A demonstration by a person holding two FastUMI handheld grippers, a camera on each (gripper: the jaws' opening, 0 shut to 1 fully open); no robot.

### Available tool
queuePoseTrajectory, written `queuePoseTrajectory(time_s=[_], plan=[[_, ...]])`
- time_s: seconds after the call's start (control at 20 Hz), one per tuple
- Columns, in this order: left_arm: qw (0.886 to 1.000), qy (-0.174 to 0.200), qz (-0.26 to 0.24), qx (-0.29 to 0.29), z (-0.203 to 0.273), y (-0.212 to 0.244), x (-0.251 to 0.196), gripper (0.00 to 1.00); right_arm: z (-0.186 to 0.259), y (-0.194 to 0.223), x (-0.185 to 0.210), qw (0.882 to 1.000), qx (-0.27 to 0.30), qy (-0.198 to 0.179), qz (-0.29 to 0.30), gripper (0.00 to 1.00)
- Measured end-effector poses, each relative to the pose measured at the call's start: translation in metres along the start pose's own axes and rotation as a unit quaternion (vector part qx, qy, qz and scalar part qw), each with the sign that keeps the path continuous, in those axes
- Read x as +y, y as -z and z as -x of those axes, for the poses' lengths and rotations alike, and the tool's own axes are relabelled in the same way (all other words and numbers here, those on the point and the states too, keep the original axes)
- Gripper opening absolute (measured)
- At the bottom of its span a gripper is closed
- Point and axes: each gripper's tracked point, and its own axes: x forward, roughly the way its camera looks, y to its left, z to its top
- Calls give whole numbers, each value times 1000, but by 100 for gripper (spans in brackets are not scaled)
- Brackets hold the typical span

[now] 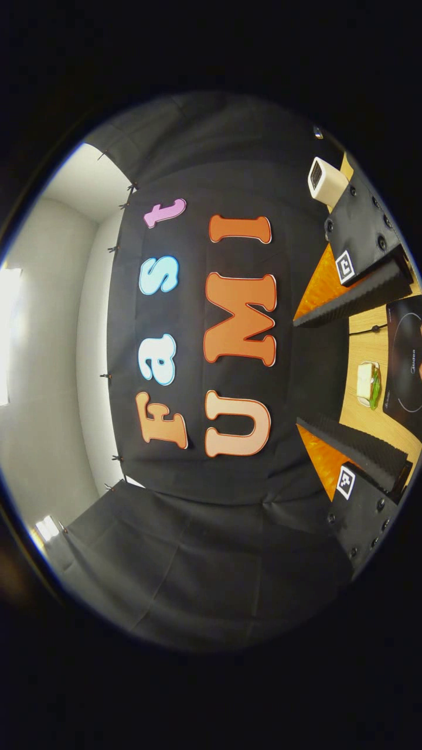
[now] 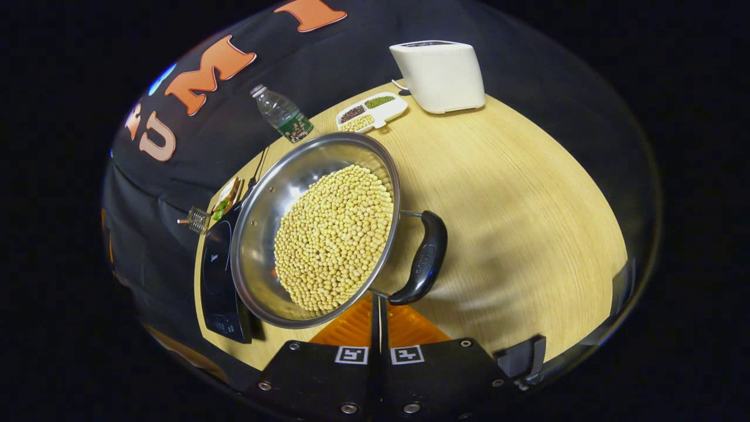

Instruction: First push the handle of the pot to place it horizontally, then grasp the pot with both hands and set it on the induction cooktop.

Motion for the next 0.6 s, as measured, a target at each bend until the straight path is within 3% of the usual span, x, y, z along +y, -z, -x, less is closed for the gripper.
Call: queuePoseTrajectory(time_s=[0.6], plan=[[1000,3,-23,-15,13,-16,-4,97,-11,-42,-16,1000,-16,15,-11,0]])
